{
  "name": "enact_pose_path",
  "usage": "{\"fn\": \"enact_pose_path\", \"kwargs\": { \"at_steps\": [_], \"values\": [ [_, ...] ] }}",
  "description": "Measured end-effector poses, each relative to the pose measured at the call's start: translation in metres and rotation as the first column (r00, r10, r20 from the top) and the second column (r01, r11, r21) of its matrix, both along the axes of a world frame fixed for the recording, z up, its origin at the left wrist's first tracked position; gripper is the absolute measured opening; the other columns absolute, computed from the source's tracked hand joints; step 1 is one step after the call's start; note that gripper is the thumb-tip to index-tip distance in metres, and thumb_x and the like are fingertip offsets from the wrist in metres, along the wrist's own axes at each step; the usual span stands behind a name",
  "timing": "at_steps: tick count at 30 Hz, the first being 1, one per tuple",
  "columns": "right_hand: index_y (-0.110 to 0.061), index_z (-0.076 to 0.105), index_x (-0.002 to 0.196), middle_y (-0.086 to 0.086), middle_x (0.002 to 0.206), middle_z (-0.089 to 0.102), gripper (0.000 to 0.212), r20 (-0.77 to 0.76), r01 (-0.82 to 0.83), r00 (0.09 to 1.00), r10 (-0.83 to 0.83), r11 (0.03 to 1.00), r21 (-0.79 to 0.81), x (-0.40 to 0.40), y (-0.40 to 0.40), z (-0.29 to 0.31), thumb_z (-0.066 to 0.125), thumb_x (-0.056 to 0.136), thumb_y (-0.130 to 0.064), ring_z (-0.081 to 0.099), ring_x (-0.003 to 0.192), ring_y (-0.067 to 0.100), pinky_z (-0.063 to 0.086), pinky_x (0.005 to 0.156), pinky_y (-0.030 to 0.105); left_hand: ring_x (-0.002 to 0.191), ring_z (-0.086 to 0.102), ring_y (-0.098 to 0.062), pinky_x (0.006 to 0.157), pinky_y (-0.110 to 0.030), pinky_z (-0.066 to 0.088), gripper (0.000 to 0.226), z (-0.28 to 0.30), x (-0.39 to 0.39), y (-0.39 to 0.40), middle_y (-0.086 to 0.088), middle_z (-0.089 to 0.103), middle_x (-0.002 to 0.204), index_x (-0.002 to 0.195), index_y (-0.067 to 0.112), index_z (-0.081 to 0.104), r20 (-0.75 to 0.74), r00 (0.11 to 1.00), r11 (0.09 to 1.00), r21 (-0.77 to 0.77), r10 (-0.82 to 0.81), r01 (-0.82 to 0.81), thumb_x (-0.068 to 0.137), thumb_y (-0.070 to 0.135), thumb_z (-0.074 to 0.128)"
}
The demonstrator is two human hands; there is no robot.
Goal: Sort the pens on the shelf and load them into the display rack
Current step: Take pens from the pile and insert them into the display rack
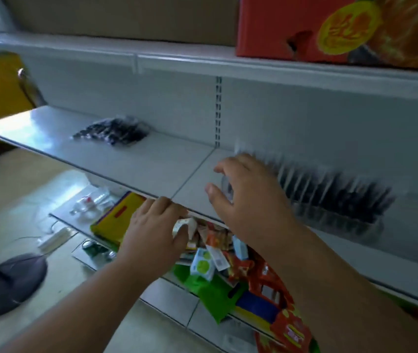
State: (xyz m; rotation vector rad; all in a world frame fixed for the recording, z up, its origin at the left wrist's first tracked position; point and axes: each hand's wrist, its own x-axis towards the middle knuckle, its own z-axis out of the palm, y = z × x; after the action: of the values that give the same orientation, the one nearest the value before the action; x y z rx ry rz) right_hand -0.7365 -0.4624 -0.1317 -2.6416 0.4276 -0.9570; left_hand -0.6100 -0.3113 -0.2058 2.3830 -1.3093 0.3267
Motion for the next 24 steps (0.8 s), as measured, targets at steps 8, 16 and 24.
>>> {"fn": "enact_pose_path", "kwargs": {
  "at_steps": [8, 16, 24],
  "values": [
    [-0.019, 0.060, 0.119, 0.002, 0.112, 0.059, 0.036, -0.092, -0.048, 0.995, 0.047, 0.999, -0.006, 0.141, 0.098, 0.001, 0.056, 0.093, -0.043, 0.056, 0.103, 0.023, 0.047, 0.088, 0.041, 0.100, 0.057, -0.026, 0.084, -0.040, 0.049, 0.042, -0.008, 0.122, 0.116, 0.003, 0.060, 0.101, 0.107, 0.026, 0.067, 0.008, 0.990, 0.988, 0.055, 0.144, -0.144, 0.083, 0.048, 0.041],
    [-0.026, 0.055, 0.121, -0.003, 0.117, 0.055, 0.036, -0.161, -0.016, 0.987, 0.022, 0.999, 0.040, 0.259, 0.166, 0.010, 0.052, 0.094, -0.049, 0.050, 0.107, 0.018, 0.040, 0.088, 0.035, 0.100, 0.054, -0.022, 0.085, -0.040, 0.047, 0.035, 0.005, 0.240, 0.187, 0.006, 0.061, 0.105, 0.109, 0.030, 0.064, -0.040, 0.985, 0.980, 0.120, 0.165, -0.159, 0.085, 0.047, 0.045],
    [-0.030, 0.054, 0.122, -0.007, 0.121, 0.053, 0.039, -0.283, 0.005, 0.959, 0.009, 0.999, 0.049, 0.348, 0.132, -0.002, 0.051, 0.092, -0.054, 0.052, 0.110, 0.016, 0.047, 0.091, 0.036, 0.104, 0.053, -0.018, 0.089, -0.037, 0.046, 0.032, -0.001, 0.326, 0.141, 0.010, 0.059, 0.108, 0.116, 0.031, 0.061, -0.118, 0.987, 0.991, 0.086, 0.112, -0.102, 0.092, 0.045, 0.046]
  ]
}}
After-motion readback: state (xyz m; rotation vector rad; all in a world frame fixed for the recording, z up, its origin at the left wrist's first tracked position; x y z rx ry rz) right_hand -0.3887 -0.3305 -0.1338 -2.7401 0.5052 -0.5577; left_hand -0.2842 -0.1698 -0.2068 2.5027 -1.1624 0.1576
